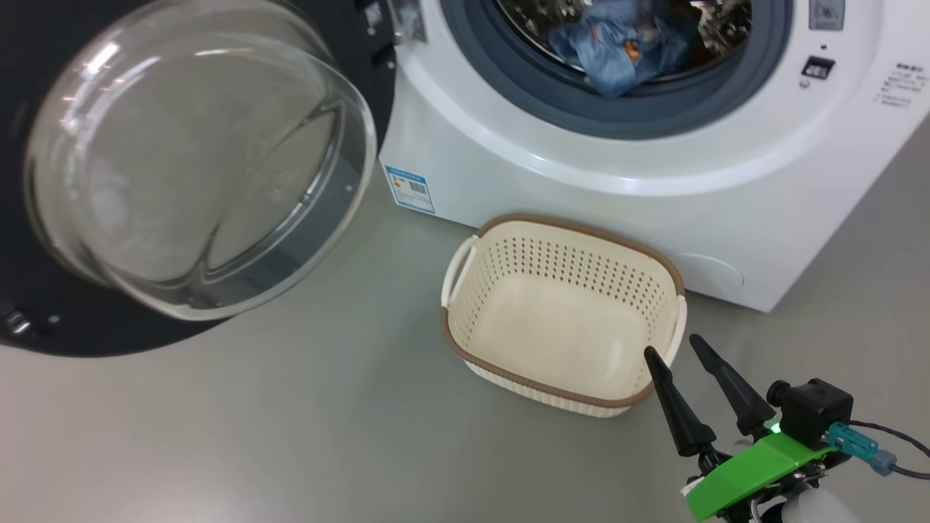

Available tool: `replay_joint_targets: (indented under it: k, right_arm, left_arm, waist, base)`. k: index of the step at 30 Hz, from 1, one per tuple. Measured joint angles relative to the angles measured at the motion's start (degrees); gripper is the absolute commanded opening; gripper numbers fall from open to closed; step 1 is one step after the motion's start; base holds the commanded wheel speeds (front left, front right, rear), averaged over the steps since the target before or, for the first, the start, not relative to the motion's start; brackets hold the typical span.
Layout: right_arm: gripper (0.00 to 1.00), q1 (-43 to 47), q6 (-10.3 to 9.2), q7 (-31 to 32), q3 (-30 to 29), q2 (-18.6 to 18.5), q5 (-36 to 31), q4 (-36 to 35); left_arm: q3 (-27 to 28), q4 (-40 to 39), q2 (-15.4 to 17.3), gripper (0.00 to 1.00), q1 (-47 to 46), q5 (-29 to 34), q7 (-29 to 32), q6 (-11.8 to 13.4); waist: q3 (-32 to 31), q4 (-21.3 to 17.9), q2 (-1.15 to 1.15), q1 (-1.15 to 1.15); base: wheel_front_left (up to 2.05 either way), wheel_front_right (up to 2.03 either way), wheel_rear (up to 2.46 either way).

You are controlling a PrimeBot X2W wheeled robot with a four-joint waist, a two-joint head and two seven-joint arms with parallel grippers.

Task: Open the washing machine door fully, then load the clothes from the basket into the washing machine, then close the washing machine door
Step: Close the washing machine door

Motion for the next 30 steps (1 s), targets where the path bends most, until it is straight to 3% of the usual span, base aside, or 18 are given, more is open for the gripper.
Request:
replay_joint_targets:
  k: [7, 12, 21, 30]
  right_arm:
    - [1.00, -1.30, 0.00, 0.00, 0.56, -0.09, -0.01, -0.07]
    - [1.00, -1.40, 0.00, 0.00, 1.48, -0.37, 0.00, -0.05]
    - [1.00, -2.78, 0.00, 0.00, 1.66, -1.68, 0.00, -0.46]
    - [1.00, -3.83, 0.00, 0.00, 1.34, -1.92, -0.01, -0.47]
  left_arm:
    - [-3.45, 12.24, 7.46, 0.00, -8.16, -11.95, 13.21, 0.00]
    - [-6.79, 16.86, 10.46, 0.00, -11.20, -17.48, 23.69, 0.00]
    - [-9.55, 20.35, 12.05, 0.00, -12.36, -22.98, 34.27, 0.00]
    - [-10.47, 20.98, 12.47, 0.00, -12.29, -26.13, 38.69, 0.02]
  waist:
    - [2.59, -2.14, 0.00, 0.00]
    - [4.03, -2.98, 0.00, 0.00]
    - [5.91, -3.94, 0.00, 0.00]
    - [6.86, -4.03, 0.00, 0.00]
  base:
    - [0.00, 0.00, 0.00]
    - [0.00, 0.00, 0.00]
    - [0.00, 0.00, 0.00]
    - [0.00, 0.00, 0.00]
